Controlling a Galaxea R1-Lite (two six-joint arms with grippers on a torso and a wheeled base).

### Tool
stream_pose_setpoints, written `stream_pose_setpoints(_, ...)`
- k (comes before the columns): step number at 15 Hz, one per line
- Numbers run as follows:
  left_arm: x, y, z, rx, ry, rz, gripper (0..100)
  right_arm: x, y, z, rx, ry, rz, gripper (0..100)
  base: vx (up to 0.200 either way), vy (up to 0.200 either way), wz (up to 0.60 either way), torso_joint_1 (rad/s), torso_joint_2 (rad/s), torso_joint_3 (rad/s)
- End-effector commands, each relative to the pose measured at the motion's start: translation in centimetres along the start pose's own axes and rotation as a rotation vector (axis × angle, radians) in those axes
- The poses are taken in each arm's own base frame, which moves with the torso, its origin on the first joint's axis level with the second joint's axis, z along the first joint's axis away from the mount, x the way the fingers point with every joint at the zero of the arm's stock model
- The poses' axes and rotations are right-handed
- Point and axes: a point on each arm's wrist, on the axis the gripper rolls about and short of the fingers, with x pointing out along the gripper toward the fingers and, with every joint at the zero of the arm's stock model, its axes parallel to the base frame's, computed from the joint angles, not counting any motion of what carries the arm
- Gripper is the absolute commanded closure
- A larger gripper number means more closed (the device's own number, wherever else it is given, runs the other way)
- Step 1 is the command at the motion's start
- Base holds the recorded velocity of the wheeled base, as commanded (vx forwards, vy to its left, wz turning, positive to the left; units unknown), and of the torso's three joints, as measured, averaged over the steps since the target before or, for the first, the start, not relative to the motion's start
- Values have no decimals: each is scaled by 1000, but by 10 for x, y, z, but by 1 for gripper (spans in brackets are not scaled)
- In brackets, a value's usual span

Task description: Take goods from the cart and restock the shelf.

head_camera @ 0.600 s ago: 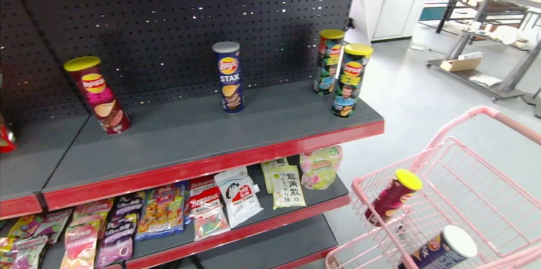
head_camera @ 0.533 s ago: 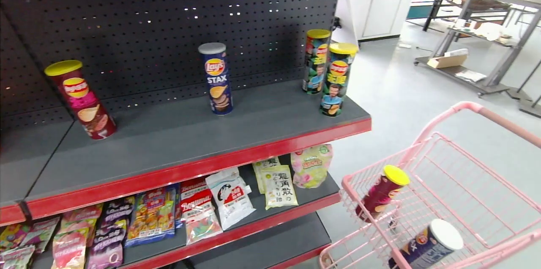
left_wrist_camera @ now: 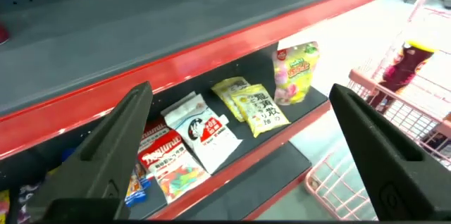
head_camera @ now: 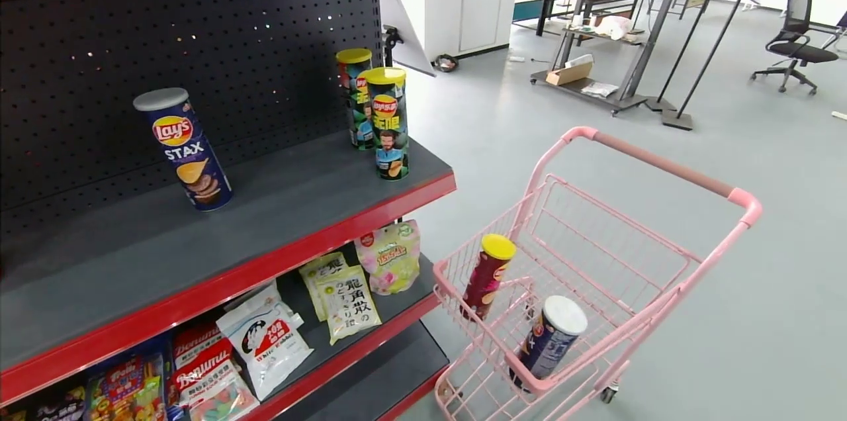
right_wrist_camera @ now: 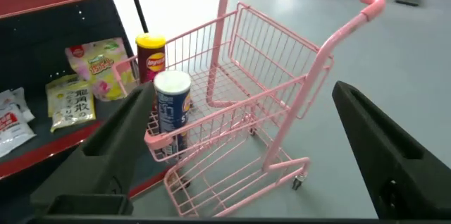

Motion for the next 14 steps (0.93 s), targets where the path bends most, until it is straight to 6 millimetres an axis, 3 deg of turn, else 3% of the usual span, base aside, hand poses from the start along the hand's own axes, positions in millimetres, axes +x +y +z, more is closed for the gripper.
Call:
stream_pose_setpoints(1,0,0,0,0,2,0,0,0,0,0,0,0,-2,0,0,0,0,0,0,0)
stream_pose_setpoints(4,0,0,0,0,2,0,0,0,0,0,2,0,-2,0,0,0,0,-33,61,41)
stream_pose_setpoints(14,0,0,0,-2,2,0,0,0,0,0,2,0,0,0,0,0,0,-140,346,206)
